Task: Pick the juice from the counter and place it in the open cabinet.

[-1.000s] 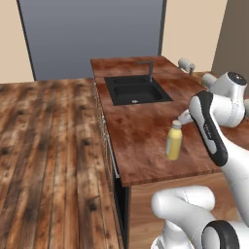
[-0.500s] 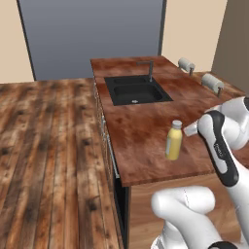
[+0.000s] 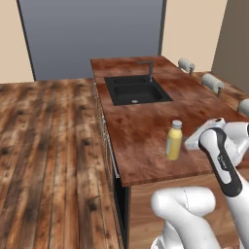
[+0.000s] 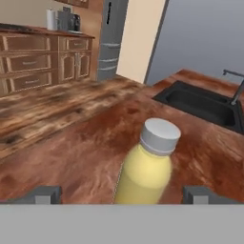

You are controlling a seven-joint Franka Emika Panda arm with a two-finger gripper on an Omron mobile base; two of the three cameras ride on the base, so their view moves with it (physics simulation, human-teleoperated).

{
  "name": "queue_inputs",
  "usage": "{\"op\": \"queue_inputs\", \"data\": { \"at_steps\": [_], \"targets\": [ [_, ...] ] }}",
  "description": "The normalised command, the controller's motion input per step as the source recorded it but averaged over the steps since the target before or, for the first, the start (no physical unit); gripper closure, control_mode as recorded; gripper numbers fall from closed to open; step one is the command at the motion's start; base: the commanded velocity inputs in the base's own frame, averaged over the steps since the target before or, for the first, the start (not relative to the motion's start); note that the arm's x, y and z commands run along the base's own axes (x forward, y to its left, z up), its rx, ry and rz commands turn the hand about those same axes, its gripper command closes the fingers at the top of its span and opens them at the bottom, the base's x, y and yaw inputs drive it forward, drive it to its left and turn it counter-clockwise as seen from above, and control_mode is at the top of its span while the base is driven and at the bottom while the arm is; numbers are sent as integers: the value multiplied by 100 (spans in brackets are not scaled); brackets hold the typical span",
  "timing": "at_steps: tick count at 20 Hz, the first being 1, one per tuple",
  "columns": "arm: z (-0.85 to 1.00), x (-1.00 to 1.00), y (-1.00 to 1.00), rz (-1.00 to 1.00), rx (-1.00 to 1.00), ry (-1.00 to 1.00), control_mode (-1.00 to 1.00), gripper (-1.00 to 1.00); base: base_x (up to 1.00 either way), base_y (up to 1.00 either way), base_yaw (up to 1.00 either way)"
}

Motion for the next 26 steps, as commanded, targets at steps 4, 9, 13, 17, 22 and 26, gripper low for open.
{"op": "queue_inputs", "data": {
  "at_steps": [4,9,13,17,22,26],
  "targets": [
    [-31,26,-13,9,1,-18,-100,-100,0,0,0],
    [-31,34,-10,8,2,-15,-100,-100,0,0,0],
    [-23,29,-9,6,3,-12,-100,-100,0,0,0],
    [-5,28,-1,1,3,-2,-100,-100,0,0,0],
    [-6,27,-5,0,3,0,-100,-100,0,0,0],
    [-9,27,0,0,3,0,-100,-100,0,0,0]
  ]
}}
